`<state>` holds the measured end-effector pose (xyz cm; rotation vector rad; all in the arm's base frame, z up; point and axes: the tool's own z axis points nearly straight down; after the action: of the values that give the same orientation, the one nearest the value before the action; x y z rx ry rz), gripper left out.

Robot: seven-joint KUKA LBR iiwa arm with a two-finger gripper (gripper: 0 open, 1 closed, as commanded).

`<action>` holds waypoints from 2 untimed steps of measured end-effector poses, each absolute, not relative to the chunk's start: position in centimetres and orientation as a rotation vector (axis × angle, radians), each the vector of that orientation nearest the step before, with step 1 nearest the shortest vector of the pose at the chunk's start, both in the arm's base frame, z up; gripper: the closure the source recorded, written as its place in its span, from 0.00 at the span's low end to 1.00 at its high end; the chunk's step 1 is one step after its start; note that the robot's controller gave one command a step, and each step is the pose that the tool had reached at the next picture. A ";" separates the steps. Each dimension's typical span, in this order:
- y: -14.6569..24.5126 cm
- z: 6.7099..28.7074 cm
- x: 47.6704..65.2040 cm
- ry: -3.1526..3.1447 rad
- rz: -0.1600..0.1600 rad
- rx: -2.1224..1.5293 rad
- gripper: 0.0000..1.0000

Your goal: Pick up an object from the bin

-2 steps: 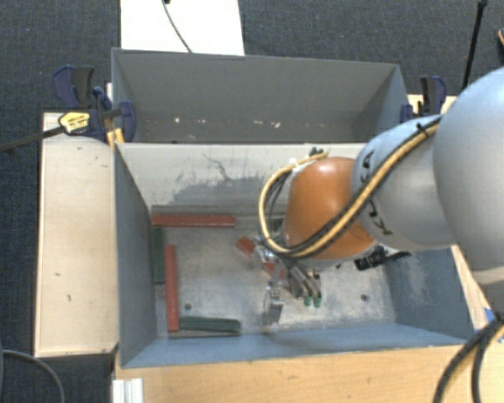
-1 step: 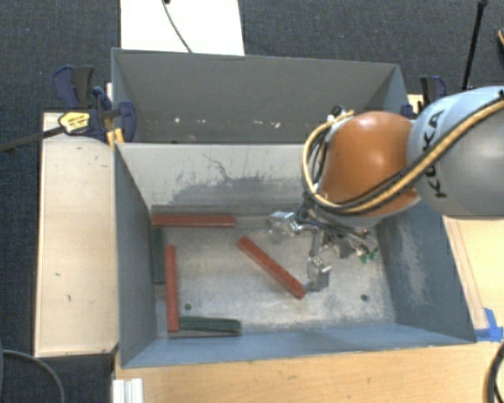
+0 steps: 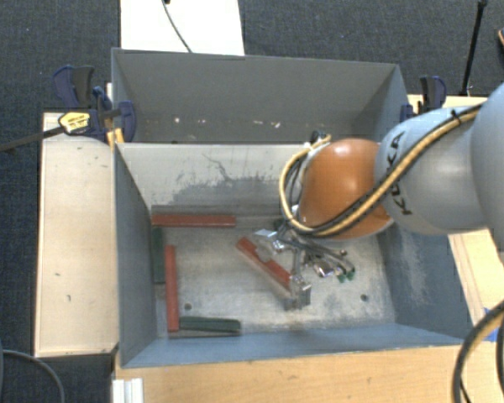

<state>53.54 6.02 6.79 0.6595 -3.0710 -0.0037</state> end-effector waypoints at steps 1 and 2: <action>6.0 7.2 53.8 -3.080 -0.004 0.655 1.00; 7.6 18.0 55.3 -3.147 -0.003 0.160 1.00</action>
Offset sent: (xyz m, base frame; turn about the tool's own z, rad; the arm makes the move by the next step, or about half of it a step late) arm 0.0000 0.0000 0.0000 0.0000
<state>55.27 7.65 18.04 0.1602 -3.1473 -0.0030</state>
